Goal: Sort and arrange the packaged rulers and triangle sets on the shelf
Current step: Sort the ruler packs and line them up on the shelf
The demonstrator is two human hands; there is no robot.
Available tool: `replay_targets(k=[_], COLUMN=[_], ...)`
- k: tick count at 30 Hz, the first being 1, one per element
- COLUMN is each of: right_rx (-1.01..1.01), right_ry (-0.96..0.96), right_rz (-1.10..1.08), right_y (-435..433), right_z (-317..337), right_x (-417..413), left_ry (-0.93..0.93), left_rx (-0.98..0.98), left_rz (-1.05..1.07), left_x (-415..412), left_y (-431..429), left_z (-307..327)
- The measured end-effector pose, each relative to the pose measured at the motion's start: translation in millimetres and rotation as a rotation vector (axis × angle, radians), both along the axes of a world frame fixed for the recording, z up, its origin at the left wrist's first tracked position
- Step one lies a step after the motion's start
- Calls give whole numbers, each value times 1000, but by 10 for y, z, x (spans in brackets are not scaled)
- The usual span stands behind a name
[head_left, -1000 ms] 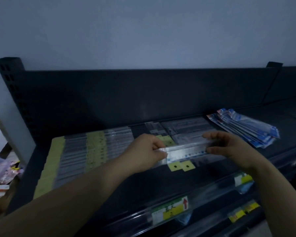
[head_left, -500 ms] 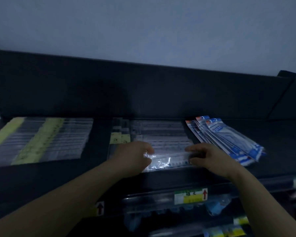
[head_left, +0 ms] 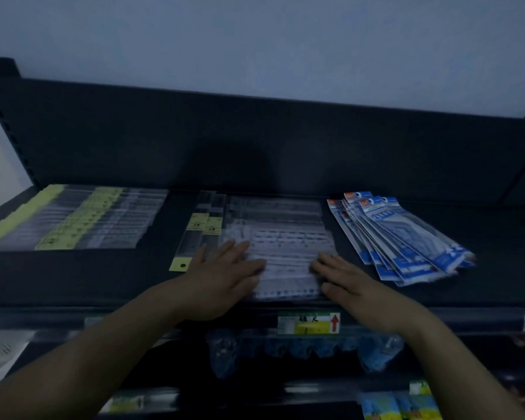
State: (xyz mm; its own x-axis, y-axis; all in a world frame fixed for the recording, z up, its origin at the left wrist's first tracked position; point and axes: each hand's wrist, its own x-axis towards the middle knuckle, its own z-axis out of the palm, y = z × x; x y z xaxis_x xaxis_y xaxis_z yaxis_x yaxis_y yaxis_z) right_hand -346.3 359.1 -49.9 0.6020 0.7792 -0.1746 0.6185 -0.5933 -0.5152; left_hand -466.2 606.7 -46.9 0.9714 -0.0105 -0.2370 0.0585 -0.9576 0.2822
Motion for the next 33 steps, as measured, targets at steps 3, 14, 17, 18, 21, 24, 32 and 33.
replay_targets(k=[3,14,17,18,21,24,32,33], right_rx=[172,-225,-211,-216,-259,-288,-167,-102], right_ry=[-64,-220,-235,-231,-215,-166,-184,-192], right_rz=[-170,-143,-159,-164,-161,-105,-155,-187], right_y=[43,383,404,386,275,183,113,125], right_z=[13,-169,-124,-115,-76,-47,-49,-26], right_x=[77,362,366,364,319,240,139,121], left_ry=[-57,48,32,34,36,59,-66,-155], left_rx=[32,212,230,243,271,223,118,71], left_rz=[56,51,59,53,20,-3,53,89], left_x=[126,557,597,586,496,390,249,235], left_y=[-52,-129,-149,-153,-152,-166,-186,-174], left_z=[-28,-132,-101,-89,-75,-86,-88,-68])
